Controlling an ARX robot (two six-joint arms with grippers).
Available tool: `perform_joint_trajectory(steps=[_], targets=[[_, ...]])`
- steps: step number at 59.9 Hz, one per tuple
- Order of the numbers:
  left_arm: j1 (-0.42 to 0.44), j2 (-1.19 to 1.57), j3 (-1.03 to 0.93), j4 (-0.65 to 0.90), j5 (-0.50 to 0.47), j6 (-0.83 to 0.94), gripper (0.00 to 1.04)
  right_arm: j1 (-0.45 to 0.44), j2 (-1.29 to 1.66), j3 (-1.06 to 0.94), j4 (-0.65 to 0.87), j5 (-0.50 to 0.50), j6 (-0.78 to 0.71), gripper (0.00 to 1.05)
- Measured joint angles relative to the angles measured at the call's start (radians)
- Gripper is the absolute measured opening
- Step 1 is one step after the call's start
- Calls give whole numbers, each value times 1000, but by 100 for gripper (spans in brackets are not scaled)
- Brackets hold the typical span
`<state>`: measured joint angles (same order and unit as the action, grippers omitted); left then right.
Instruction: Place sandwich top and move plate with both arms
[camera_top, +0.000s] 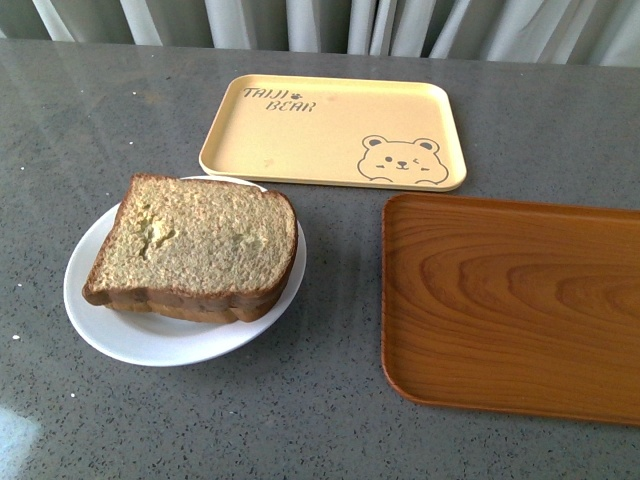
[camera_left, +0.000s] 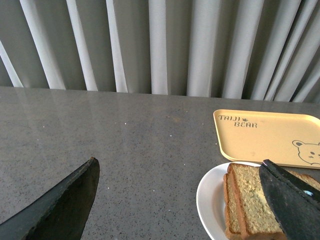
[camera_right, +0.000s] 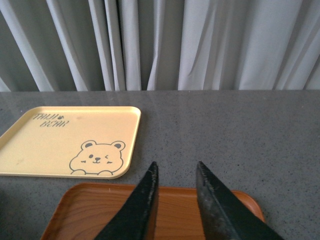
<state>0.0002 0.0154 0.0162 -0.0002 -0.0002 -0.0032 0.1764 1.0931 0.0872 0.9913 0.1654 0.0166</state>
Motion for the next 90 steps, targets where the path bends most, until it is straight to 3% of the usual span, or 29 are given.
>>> perform_joint_trajectory(steps=[20,24,29,55,90], targets=[[0,0,0,0,0,0,96,-82,-282,-63,-220,-79,-10,2],[0,0,0,0,0,0,96,-140,-340,-64,-271,-155,-11,2],[0,0,0,0,0,0,96,-170,-404,-65,-324,-157,-11,2],[0,0,0,0,0,0,96,-173,-661,-66,-562,-163,-11,2],[0,0,0,0,0,0,96,-173,-866,-66,-763,-163,-11,2]])
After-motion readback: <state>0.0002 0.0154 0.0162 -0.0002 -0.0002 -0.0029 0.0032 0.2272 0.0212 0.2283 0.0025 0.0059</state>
